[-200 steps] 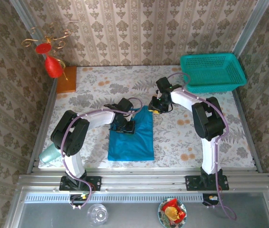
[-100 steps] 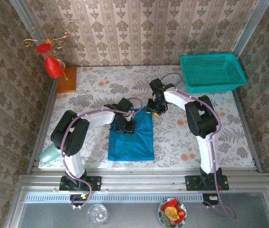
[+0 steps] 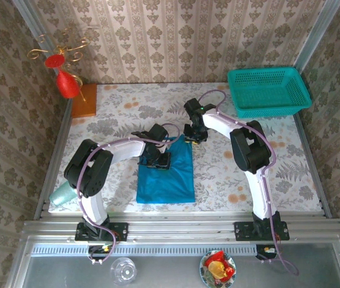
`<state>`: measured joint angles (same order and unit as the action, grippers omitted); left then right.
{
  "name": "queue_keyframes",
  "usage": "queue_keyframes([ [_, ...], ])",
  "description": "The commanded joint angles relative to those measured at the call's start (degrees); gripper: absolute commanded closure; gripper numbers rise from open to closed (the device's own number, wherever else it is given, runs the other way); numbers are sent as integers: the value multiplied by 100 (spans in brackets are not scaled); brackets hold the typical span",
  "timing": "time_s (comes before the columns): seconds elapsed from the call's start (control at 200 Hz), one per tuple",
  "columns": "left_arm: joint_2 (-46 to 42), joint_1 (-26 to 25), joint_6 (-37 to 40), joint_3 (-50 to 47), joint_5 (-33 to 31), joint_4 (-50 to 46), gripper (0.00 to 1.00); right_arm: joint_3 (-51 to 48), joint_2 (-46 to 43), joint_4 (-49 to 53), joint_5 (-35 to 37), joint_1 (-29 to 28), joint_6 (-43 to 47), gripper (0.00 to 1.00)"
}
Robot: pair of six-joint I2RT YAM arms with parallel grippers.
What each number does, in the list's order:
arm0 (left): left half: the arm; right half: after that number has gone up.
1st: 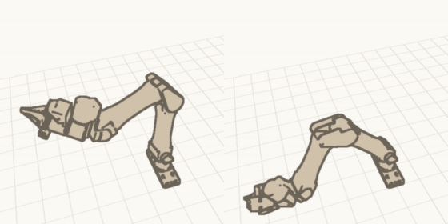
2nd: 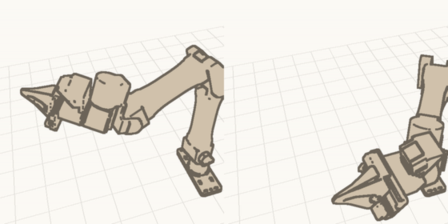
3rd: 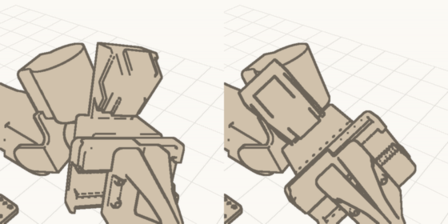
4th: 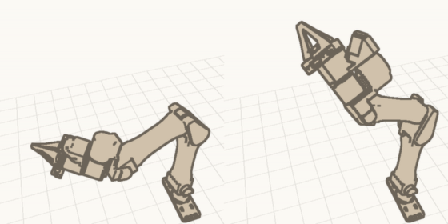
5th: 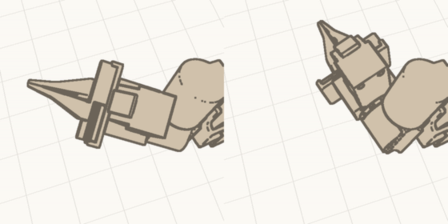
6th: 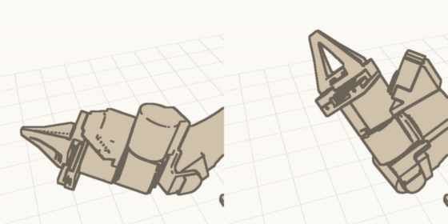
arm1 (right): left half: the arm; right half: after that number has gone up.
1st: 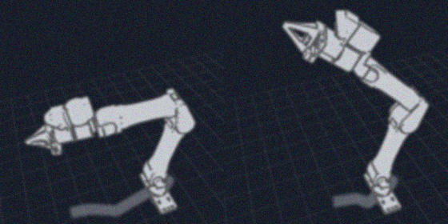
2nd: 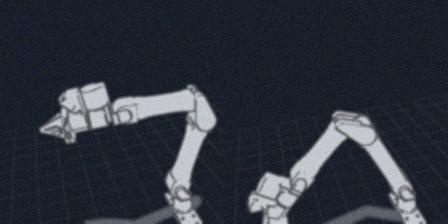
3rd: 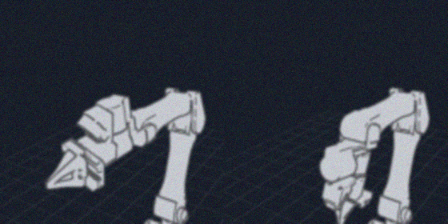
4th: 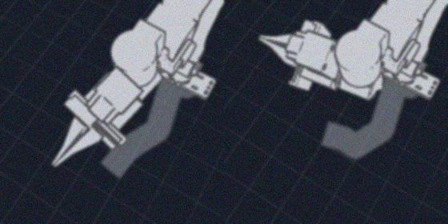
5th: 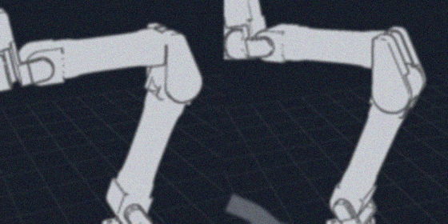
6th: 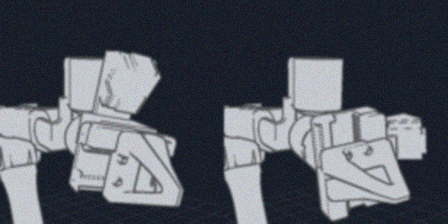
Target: Fold the inside-out t-shirt
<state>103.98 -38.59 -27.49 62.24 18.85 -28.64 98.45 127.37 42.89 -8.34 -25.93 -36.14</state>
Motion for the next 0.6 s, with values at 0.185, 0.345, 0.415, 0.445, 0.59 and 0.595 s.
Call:
queue_keyframes([
  [0.185,-49,-35,-261,-116,126,-354,91,-88,75,11,-8,-97,-25,92],
  [0.345,-145,-54,-343,-129,302,-227,92,-181,-93,64,32,-62,116,100],
  [0.415,-212,-100,-383,-133,338,-186,92,-226,-155,96,45,-5,235,100],
  [0.445,-262,-99,-376,-126,338,-185,92,-230,-168,101,43,23,299,100],
  [0.59,-704,18,-210,87,88,-397,89,-140,-141,127,-21,106,714,100],
  [0.595,-726,31,-199,95,82,-405,89,-132,-138,121,-28,106,736,100],
])
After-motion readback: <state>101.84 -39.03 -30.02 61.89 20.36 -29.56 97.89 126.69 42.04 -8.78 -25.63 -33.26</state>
